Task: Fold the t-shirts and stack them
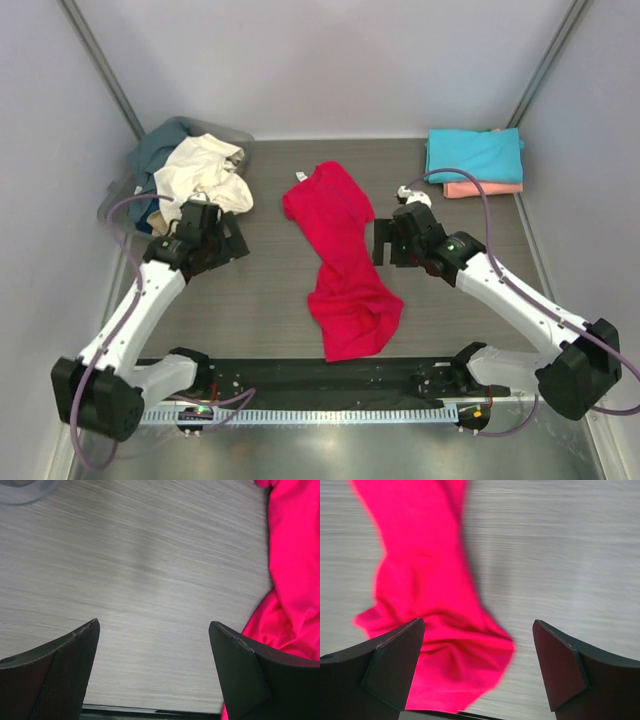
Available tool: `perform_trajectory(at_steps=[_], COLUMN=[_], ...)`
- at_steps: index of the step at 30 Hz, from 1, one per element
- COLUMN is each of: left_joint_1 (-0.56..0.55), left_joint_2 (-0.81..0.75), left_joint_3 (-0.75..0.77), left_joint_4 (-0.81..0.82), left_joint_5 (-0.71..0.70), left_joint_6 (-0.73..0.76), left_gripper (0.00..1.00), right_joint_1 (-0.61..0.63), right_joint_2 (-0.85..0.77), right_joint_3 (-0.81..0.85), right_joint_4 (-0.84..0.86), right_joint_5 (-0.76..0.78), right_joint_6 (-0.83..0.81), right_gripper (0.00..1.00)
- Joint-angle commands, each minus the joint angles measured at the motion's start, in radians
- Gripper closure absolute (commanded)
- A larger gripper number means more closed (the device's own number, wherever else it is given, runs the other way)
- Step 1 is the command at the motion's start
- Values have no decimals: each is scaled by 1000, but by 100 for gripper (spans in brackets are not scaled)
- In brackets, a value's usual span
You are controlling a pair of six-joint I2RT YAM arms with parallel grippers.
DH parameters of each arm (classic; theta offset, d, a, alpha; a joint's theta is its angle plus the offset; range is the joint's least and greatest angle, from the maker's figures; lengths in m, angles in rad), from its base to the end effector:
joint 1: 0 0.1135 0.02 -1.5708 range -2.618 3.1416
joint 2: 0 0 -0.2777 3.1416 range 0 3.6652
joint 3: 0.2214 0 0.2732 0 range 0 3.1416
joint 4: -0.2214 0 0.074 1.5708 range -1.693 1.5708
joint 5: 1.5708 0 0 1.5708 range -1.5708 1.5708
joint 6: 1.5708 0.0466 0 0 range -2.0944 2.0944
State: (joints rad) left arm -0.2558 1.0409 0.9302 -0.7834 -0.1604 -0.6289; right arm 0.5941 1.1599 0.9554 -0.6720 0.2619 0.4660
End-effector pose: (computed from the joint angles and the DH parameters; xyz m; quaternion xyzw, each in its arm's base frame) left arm 0.2208 -0.0501 0.2897 -0.2005 0.9190 -0.0733 0.3314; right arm 0.2209 0.1346 0.2812 -0.0153 0.9332 0.0646 0.3531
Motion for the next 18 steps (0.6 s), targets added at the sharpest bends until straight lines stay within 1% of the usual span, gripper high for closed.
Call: perform_trajectory(at_steps=[1,3,4,7,8,10,11,12,14,15,18], left_joint_1=[-34,-49,-53,-66,-69,-79,-80,-85,-91,-94,-96], left_joint_2=[132,212,307,441,521,589,661,695,799,836,930], left_joint_3=[77,107,131,225,267,307,352,372,421,464,512], left_joint_4=[136,200,213,268,303,338,369,381,389,389,394], left_joint_5=[-62,-48,-41,-21,-18,-11,-7,-1,5,9,24], left_joint_6=[-75,-104,-110,-130,-133,-144,-147,-147,-150,-152,-170], left_gripper=[10,11,11,12,15,19,22,26,31,32,38], right_joint_1=[45,76,81,88,90,90,90,90,90,90,90], right_joint_2=[52,87,115,132,130,124,123,119,110,106,89], right_joint_3=[28,23,19,-3,-7,-14,-14,-12,-10,-9,-17], right_joint_4=[158,167,173,202,213,216,218,216,216,218,215], right_joint_5=[-171,-165,-168,-184,-187,-190,-193,-196,-222,-234,-250], right_joint_6=[-3,-7,-7,-7,-10,-20,-23,-30,-35,-38,-50], right_gripper=[5,5,5,5,5,4,5,5,4,5,5])
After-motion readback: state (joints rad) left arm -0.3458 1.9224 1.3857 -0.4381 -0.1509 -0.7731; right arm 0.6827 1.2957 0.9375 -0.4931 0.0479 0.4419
